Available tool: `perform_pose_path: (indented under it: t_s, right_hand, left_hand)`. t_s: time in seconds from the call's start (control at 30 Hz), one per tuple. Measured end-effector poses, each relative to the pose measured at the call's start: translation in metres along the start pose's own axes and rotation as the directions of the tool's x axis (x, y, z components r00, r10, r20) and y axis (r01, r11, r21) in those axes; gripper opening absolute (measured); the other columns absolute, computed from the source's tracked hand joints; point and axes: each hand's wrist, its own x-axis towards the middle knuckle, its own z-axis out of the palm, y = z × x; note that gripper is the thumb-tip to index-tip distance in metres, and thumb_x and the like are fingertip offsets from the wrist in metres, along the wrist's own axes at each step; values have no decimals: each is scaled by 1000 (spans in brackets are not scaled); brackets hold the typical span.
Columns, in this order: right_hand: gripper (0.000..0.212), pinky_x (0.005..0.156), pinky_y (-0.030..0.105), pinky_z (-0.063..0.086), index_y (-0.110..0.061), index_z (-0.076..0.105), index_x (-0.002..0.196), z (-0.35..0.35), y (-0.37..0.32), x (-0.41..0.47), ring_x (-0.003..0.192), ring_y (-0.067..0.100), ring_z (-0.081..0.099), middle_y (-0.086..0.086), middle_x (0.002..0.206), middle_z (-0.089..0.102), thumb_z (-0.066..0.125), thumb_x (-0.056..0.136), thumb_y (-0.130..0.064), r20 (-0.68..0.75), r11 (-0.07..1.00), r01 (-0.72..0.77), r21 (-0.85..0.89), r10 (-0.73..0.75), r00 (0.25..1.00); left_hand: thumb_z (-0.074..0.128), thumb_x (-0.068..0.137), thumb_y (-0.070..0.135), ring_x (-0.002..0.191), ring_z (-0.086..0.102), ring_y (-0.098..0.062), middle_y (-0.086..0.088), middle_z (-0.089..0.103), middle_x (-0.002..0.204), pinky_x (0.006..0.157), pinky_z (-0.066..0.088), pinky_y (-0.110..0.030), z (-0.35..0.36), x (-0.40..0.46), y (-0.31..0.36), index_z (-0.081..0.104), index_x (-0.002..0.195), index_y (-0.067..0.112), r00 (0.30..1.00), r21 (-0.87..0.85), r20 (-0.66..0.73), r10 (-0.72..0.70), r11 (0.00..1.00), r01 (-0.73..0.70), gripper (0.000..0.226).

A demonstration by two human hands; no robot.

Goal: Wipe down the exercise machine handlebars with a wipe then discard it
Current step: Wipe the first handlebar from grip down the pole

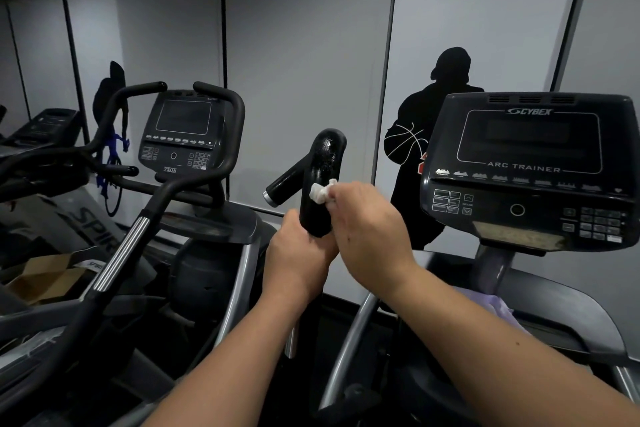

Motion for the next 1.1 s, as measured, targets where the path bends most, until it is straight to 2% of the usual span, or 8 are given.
perform_pose_path:
  t_s: [0.1,0.17,0.27,0.47,0.7,0.87,1.0,1.1]
  right_hand:
    - [6,59,49,49,-4,61,91,-2,8,9,67,36,55,10,76,59,55,94,-4,-32,999,13,-39,-14,999]
    - [13,59,48,48,-3,61,89,-2,5,12,66,36,54,10,76,58,51,97,-5,-49,1000,-2,-27,1,999]
    - [24,59,48,45,-2,63,88,-1,-3,6,65,34,50,11,75,55,44,100,-10,10,992,109,-69,-109,994]
    - [8,69,47,48,-11,57,96,0,2,10,79,25,54,2,86,60,50,93,-12,-5,962,-218,163,222,975]
    - [9,61,36,42,-14,55,91,0,2,11,68,17,48,-5,74,56,54,92,-5,41,904,-343,257,344,938]
    - [12,62,40,49,-18,60,89,4,-5,0,65,16,55,-1,73,64,55,90,-6,244,680,-607,411,560,792]
    - [6,67,34,48,-12,64,86,0,2,22,70,15,58,7,77,67,65,92,-9,270,457,-667,588,666,695]
    - [12,68,34,49,-12,66,86,4,-3,14,72,16,60,8,78,68,61,93,-4,376,372,-711,597,654,657]
  left_hand:
    - [67,68,57,65,69,-23,1,68,70,63,59,-46,0,1,0,54,86,29,1000,9,-11,-2,1000,2,36]
    - [67,67,56,65,68,-23,1,68,69,62,59,-46,0,1,-1,54,86,28,1000,7,-8,1,1000,0,35]
    - [62,66,57,65,67,-25,0,68,68,63,57,-48,0,0,0,54,85,27,1000,-18,5,-3,1000,3,36]
    - [67,65,60,66,69,-22,3,69,72,64,60,-45,2,0,1,55,88,33,999,1,-29,-20,1000,20,37]
    - [69,66,58,67,69,-23,2,69,72,63,60,-50,2,0,1,57,89,33,1000,-1,-25,-17,1000,17,35]
    - [67,66,60,69,70,-23,3,69,74,65,60,-49,1,-2,3,56,88,34,999,-28,-31,-31,999,30,36]
    - [64,65,48,67,69,-24,3,66,72,66,60,-45,1,0,3,52,86,32,998,14,-43,-34,999,35,29]
    - [64,64,45,65,69,-25,1,67,70,63,60,-48,1,-1,0,54,85,33,999,-14,-39,-30,999,30,27]
